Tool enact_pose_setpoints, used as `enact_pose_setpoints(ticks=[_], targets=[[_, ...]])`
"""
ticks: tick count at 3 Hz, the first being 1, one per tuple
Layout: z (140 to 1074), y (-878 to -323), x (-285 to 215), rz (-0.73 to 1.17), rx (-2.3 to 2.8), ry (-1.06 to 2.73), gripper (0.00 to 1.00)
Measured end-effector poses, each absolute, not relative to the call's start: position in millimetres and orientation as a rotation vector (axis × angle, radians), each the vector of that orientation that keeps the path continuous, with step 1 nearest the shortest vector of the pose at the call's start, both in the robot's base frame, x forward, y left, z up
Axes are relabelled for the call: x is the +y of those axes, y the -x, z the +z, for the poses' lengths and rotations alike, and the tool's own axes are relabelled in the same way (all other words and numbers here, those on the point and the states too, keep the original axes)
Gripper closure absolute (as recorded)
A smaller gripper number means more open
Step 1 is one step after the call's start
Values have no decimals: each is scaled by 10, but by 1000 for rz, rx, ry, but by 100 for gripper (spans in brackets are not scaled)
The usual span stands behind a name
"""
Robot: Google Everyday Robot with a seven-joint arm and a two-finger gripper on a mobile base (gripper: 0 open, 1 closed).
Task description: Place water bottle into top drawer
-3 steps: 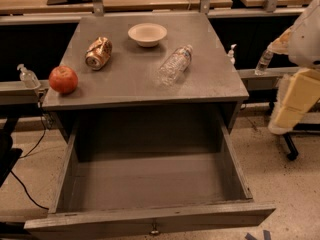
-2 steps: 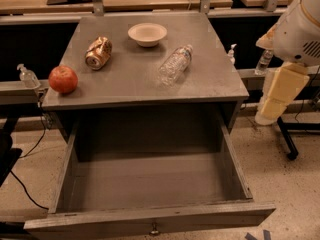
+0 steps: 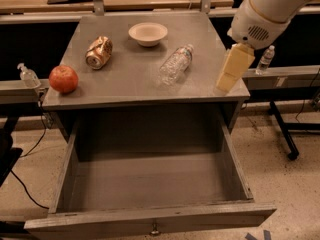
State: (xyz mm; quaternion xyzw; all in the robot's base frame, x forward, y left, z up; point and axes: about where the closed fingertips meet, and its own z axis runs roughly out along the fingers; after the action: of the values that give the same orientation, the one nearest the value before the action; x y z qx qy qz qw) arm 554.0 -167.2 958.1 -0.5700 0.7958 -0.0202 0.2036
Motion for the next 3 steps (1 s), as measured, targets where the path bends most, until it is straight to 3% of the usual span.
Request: enact_pose_setpoints(ticks=[3], targets=[[9200,-6626,-1256,-49,2503,1037,0]])
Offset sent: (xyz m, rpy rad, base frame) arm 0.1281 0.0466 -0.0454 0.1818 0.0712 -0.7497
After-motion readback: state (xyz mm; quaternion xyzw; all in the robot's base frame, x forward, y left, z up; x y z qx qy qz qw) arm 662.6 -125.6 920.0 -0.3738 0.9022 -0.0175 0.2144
